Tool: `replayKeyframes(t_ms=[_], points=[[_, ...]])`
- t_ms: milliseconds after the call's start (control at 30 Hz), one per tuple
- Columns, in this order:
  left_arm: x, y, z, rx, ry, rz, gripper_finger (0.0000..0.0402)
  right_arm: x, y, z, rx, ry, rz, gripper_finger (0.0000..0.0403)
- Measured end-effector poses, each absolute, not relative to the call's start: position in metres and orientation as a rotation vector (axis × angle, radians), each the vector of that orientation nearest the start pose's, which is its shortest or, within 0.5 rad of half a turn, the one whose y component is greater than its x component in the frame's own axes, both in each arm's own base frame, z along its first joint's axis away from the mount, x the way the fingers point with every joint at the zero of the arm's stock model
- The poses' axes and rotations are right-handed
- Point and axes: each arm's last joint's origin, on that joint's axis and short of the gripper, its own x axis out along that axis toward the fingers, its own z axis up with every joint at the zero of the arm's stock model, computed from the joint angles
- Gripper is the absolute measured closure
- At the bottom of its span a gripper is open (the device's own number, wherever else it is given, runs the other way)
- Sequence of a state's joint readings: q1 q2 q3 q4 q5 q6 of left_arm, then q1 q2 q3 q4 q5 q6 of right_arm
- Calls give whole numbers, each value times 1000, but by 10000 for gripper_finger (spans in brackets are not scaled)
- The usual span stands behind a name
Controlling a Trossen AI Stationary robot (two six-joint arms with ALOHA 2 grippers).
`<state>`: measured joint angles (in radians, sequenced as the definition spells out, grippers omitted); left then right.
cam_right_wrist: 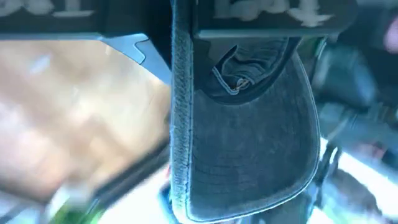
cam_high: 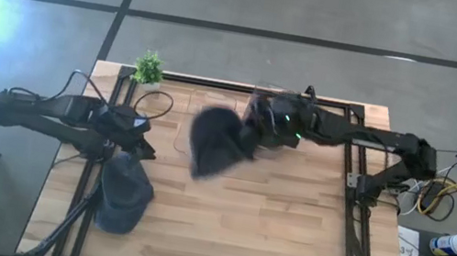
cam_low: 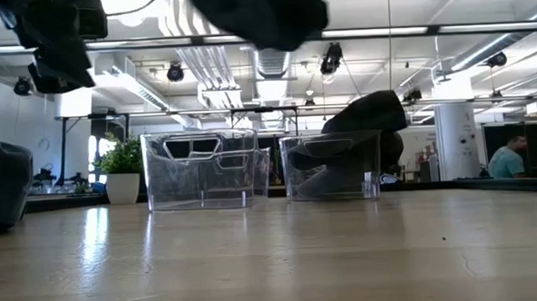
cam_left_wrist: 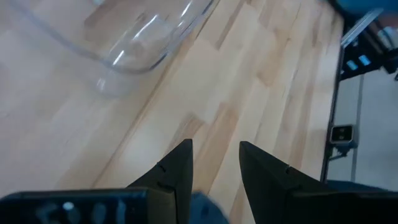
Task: Pick & Place hat
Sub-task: Put the right dark blue cap into the left transparent bin
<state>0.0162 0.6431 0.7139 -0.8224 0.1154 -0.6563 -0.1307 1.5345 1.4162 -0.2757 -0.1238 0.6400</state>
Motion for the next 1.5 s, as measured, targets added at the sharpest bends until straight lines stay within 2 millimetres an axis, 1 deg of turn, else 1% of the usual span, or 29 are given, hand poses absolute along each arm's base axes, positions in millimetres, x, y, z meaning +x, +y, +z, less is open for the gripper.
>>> replayKeyframes(t_ms=[67,167,267,333,467,567,633,667,733,833,900,1000,1133,1267,1333,1400,1500], points=[[113,-1,272,-673,776,163,278,362,-60,356,657,321,-212,390],[106,-2,272,-675,792,165,278,385,-87,338,637,306,-293,390],[101,-4,271,-716,829,119,278,408,-109,313,668,332,-345,390],[98,-5,270,-750,861,90,278,421,-121,291,719,374,-380,390],[93,-6,267,-773,918,98,278,437,-135,249,801,481,-453,390],[91,-6,265,-778,944,111,278,446,-139,226,834,532,-474,390],[91,-6,265,-783,945,114,278,451,-140,215,826,560,-470,390],[90,-6,265,-785,945,115,278,453,-141,212,815,569,-468,390],[90,-6,265,-786,945,116,278,456,-139,219,782,557,-460,390],[90,-6,265,-783,943,123,278,454,-139,246,731,506,-463,390],[91,-5,265,-776,939,136,278,449,-143,263,713,492,-480,390],[91,-5,265,-765,933,154,278,445,-150,270,714,518,-482,390],[92,-4,264,-756,932,165,278,451,-153,250,743,573,-483,390],[92,-4,264,-757,933,168,278,461,-152,214,815,661,-457,390],[92,-4,264,-770,933,173,278,464,-153,200,824,696,-457,389],[92,-5,264,-789,940,160,278,466,-154,196,822,712,-460,380],[92,-7,265,-820,964,103,278,469,-155,196,759,757,-452,347]])
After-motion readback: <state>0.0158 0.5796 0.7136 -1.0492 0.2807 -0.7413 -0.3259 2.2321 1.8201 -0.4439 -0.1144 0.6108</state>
